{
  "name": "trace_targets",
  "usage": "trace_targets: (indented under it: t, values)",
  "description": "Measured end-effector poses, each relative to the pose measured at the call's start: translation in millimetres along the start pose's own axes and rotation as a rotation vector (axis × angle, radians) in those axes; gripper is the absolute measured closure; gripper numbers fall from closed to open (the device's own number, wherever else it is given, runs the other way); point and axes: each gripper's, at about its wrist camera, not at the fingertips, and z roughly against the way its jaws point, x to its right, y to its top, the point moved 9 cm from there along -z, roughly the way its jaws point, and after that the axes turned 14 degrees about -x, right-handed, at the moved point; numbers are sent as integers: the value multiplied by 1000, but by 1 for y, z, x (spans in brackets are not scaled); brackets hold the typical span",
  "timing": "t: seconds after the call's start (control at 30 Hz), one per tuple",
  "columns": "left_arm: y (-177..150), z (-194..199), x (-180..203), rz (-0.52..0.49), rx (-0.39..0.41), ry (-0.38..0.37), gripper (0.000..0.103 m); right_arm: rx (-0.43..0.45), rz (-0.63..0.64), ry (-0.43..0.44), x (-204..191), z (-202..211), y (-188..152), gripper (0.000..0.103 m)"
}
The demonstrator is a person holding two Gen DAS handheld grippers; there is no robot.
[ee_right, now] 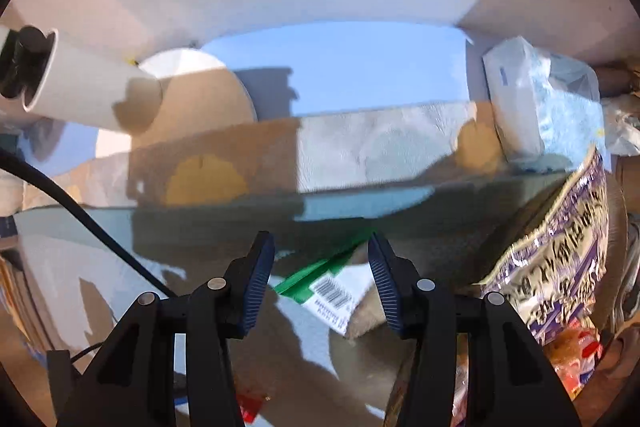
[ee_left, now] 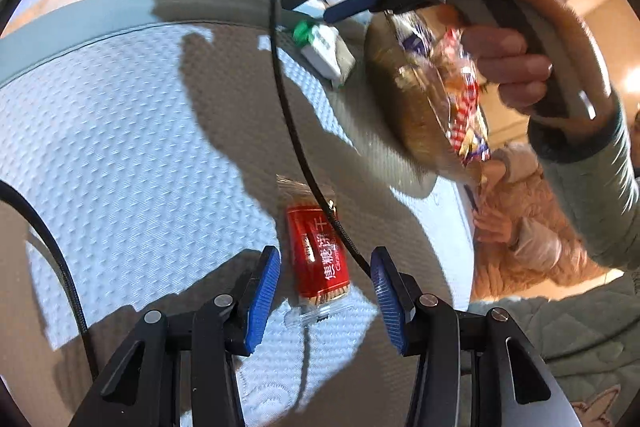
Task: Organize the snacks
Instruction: 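Grasp the red caramel biscuit packet with the left tool while the right tool reaches the green-white packet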
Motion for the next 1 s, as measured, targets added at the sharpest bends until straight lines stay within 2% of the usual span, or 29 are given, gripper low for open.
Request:
trace_targets:
  t: [0.17,0.23,0.47,0.8,1.0]
  values:
    - [1,2,2,2,18,-10,58,6,-35,-19,4,-7,4,53]
    - [-1,2,4,-12,9,-9,58,-2,-27,-32,2,-9,4,49]
    - [-17,5,5,-15,-10,1,58,-76,0,1,-12,-19,-12,49]
    - [-52,35,-24,92,59,15,58,-89,5,10,-30,-40,-68,48]
    - [-65,46,-31,96,64,51,58,-109,-86,128,-22,-63,-122,49]
